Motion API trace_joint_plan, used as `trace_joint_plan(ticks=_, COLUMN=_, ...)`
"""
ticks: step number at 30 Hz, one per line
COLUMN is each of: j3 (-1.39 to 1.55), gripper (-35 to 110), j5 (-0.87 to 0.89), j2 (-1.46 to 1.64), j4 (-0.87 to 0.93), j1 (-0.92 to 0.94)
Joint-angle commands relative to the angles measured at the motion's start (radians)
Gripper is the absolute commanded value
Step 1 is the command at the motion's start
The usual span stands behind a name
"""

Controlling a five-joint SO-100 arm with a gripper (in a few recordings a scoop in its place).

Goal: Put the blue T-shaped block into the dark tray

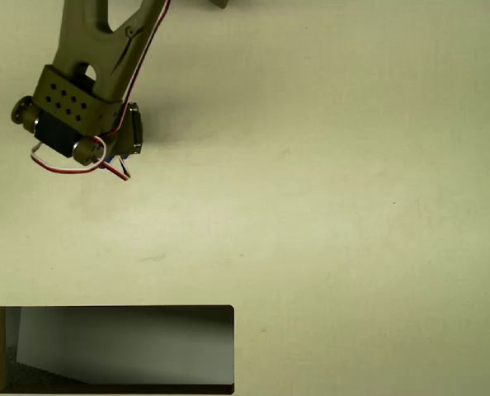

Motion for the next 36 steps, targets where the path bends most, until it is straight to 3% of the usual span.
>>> trace_joint_plan(ticks=1, j3=-0.005, gripper=0, j5=-0.046, j2=0.008, j4=-0.009, j1=0.041)
trace_joint_plan(ticks=10, j3=-0.051, gripper=0, j5=-0.077, j2=-0.055, j4=-0.101, j1=0.075)
trace_joint_plan(ticks=25, j3=-0.606, gripper=0, j5=0.057, j2=-0.434, j4=-0.184, j1=0.018)
trace_joint_plan(ticks=32, j3=-0.629, gripper=0, j5=0.094, j2=-0.448, j4=-0.218, j1=-0.009)
trace_joint_plan(ticks=36, j3=-0.509, gripper=0, j5=-0.035, j2=-0.391, j4=-0.304, j1=0.035)
